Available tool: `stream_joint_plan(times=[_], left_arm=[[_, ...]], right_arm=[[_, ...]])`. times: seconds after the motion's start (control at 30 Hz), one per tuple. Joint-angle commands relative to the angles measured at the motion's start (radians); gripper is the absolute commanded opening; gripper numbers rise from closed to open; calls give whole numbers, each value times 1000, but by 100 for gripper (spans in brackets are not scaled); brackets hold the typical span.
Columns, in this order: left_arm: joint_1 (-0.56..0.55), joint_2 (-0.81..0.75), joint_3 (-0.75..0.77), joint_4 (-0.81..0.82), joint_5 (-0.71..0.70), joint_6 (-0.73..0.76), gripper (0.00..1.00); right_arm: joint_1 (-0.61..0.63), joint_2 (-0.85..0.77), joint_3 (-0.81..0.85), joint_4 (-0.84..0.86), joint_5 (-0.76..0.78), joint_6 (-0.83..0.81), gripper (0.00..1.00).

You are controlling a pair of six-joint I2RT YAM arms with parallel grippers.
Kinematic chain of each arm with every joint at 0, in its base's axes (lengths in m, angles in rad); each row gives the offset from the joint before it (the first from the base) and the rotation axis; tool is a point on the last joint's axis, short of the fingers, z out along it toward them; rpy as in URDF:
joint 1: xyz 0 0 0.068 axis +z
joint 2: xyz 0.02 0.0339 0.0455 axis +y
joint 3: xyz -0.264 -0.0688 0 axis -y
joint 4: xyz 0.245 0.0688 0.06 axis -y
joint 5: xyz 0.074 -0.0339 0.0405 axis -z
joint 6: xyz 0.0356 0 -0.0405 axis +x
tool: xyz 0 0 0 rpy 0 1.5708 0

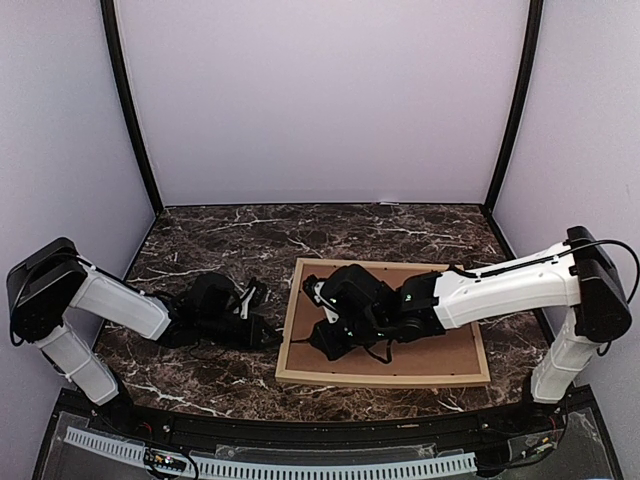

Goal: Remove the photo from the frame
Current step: Release the fastener from the backboard.

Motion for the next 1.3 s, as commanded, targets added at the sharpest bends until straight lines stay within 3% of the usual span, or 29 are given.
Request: stream_joint_plan(times=[0.0,0.33,0.7,1.27], left_arm=[[-11,6,-14,-78,7,0,3],[-11,0,-12,-81,-2,2,3],[-12,1,-17,-76,6,-1,3],[-11,4,-23,-64,14,-3,3]], right_arm=[[-6,15,31,32,36,9,0],[-7,-107,-65,27,37,41,0],[-12,-5,3,32,48,46,0],[-16,5,13,29,41,42,0]])
